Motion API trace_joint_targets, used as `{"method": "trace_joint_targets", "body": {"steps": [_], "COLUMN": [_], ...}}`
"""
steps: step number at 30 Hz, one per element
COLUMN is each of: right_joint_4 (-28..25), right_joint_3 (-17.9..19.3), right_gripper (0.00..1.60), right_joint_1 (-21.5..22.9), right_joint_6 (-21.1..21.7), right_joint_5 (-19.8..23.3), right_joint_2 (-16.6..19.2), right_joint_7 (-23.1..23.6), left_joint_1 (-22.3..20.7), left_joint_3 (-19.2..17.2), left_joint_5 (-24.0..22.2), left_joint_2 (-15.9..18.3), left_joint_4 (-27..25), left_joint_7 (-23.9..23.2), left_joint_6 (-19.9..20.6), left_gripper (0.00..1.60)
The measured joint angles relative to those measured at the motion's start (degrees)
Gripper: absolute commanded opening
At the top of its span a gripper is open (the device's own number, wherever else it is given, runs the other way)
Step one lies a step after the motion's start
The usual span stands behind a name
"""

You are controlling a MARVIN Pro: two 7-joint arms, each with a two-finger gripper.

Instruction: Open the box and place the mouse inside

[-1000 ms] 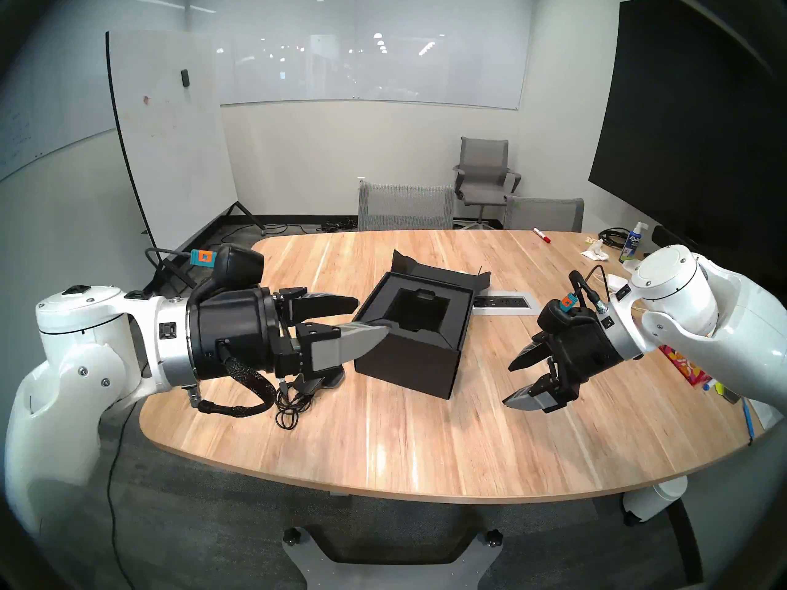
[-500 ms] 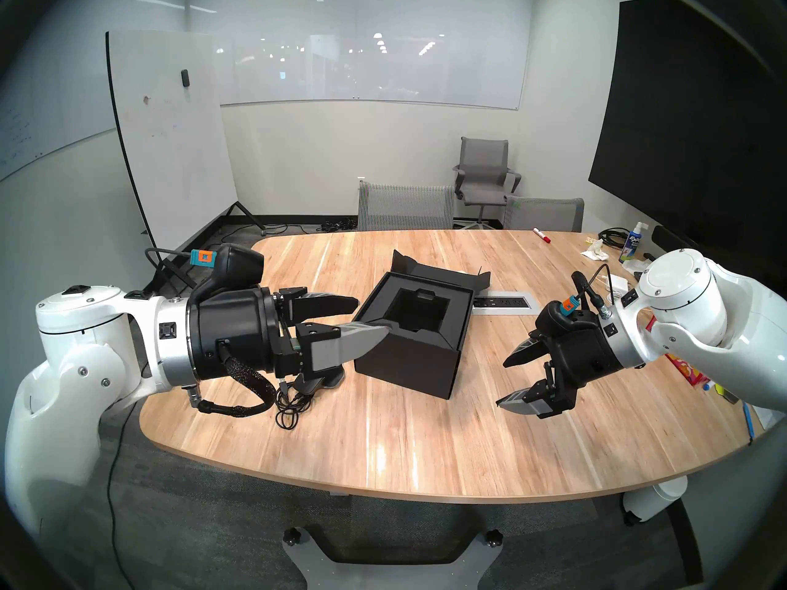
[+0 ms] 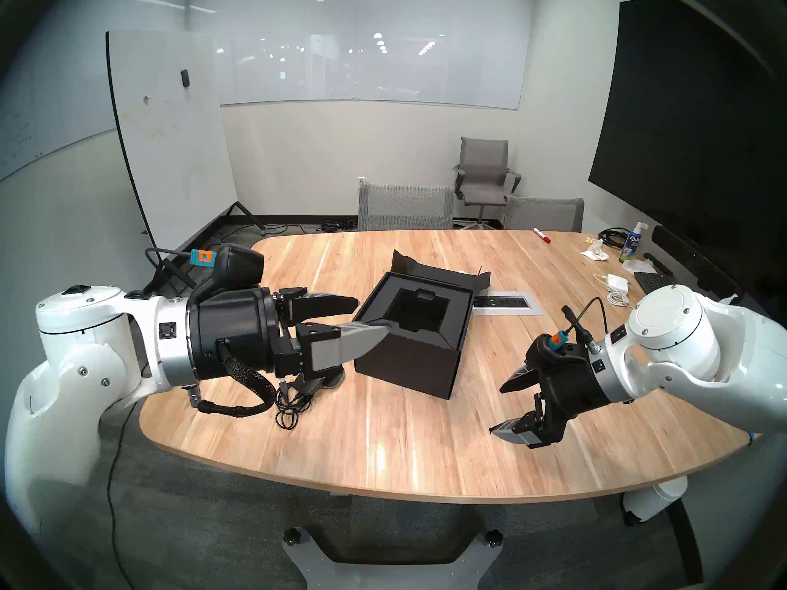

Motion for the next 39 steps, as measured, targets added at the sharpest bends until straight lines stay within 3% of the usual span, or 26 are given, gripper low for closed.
{"method": "trace_joint_targets", "body": {"steps": [12, 39], "right_joint_4": [0.46, -1.07], "right_joint_3": [0.3, 1.15], "right_gripper": [1.6, 1.6], "right_joint_1": [-2.4, -7.28], "right_joint_6": [-2.69, -8.4], "right_joint_5": [2.21, 5.03], "right_joint_2": [0.54, 0.93], "right_joint_7": [-9.43, -24.33], "left_joint_1": [-0.01, -0.04], "left_joint_3": [0.0, 0.0], "left_joint_5": [0.01, 0.02], "left_joint_2": [-0.02, -0.06], "left_joint_4": [0.0, 0.0], "left_joint_7": [0.0, 0.0], "left_joint_6": [0.02, 0.07], "left_gripper": [1.6, 1.6]}}
